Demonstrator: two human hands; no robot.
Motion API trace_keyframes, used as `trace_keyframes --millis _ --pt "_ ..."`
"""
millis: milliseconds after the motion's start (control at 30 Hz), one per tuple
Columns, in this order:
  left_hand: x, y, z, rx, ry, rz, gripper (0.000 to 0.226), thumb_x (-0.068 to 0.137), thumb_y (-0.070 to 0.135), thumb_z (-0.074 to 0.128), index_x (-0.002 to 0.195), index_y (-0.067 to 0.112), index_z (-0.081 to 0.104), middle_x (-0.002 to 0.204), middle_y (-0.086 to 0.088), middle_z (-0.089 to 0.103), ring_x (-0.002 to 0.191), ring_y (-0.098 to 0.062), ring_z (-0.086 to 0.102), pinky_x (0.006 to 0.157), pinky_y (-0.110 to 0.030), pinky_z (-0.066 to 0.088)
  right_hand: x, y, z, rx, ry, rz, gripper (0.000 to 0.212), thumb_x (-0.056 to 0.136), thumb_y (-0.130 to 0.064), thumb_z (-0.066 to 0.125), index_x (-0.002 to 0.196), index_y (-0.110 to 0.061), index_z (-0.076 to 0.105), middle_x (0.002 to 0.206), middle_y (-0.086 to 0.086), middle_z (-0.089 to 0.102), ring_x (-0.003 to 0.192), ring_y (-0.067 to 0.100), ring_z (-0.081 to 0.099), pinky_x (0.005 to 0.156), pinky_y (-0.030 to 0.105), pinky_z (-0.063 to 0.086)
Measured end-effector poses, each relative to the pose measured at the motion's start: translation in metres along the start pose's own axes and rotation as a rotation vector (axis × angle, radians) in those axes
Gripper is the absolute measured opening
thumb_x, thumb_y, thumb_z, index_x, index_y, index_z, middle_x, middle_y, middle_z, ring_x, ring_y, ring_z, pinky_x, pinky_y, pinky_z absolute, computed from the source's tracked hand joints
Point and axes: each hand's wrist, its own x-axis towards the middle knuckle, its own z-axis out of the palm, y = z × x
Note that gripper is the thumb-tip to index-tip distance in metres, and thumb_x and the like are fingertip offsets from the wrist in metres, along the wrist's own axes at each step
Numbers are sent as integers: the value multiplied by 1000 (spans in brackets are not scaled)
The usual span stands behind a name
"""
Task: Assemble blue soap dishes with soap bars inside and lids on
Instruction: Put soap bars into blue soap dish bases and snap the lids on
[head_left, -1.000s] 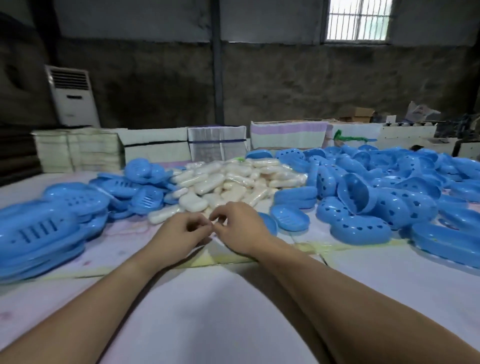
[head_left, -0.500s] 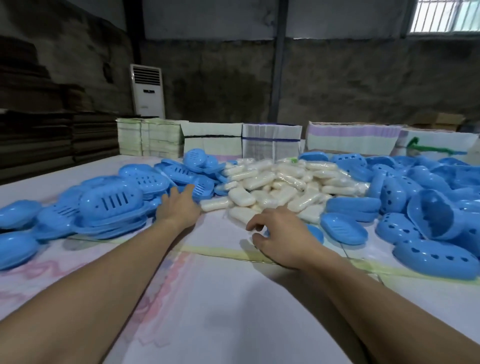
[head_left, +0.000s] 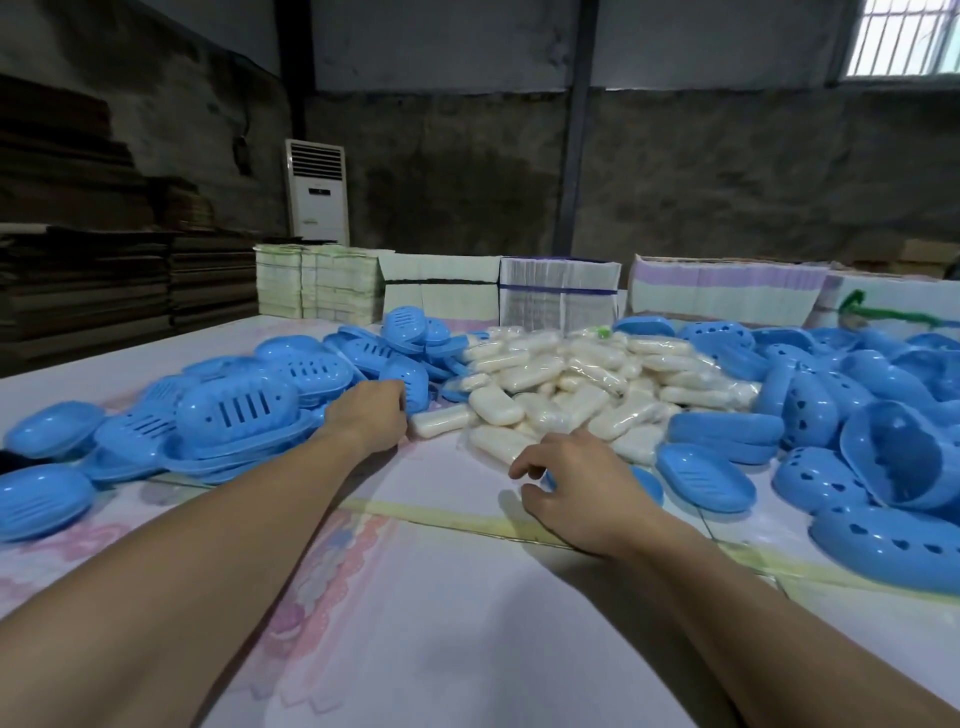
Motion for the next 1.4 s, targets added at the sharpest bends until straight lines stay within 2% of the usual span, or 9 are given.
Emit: trace_keyframes --millis 433,633,733,833,933,1033,1167,1300,1400 --pt "-17 -14 -1 -483 153 -9 19 97 30 64 80 22 61 72 4 62 68 -18 59 67 -36 51 0 0 1 32 6 -4 25 86 -31 58 107 -33 71 89 -15 57 96 12 53 85 33 47" --pt "-22 -13 -9 -263 13 21 21 99 40 60 84 25 59 78 4 63 77 -18 62 71 -38 53 0 -1 1 36 0 2 24 86 -31 59 106 -34 71 87 -15 57 96 12 52 87 34 47" --pt "-24 -13 -14 -181 139 78 21 101 37 54 87 23 60 91 1 64 89 -21 58 72 -39 50 0 0 1 43 -2 2 24 86 -30 58 106 -33 71 87 -15 58 96 11 52 87 34 47" --pt "-18 -17 -22 51 354 112 20 99 34 53 114 23 59 117 -2 54 114 -27 44 90 -42 42 0 0 1 41 -6 -1 23 87 -31 58 106 -34 70 88 -14 58 96 11 51 87 34 47" --pt "-12 -29 -33 275 172 -55 58 93 35 58 146 27 35 143 -10 41 133 -38 31 105 -53 33 0 0 1 36 -5 6 23 87 -31 58 107 -34 70 91 -14 60 98 12 51 88 34 47" --pt "-5 -43 -39 333 -33 -239 77 93 45 58 155 29 15 151 -17 34 140 -47 27 111 -59 27 1 1 1 35 -5 11 23 87 -31 59 107 -34 70 92 -13 60 98 12 51 88 34 47" --pt "3 -42 -44 248 -88 -228 69 91 30 58 152 27 25 138 -14 50 131 -41 43 107 -56 31 1 1 1 16 -6 3 24 87 -30 59 108 -34 70 93 -14 61 98 11 52 87 31 46" --pt "5 -27 -38 120 76 -97 56 91 20 60 143 24 41 133 -7 55 124 -33 46 103 -54 35 0 1 -2 -2 -11 12 25 87 -30 59 110 -34 70 100 -12 64 101 12 54 88 32 47" --pt "-2 -11 -31 -128 230 6 34 95 22 57 128 27 54 117 -2 65 99 -25 54 75 -37 42 0 3 -5 -28 -8 27 28 86 -27 60 113 -34 68 107 -9 64 105 16 53 90 34 47"
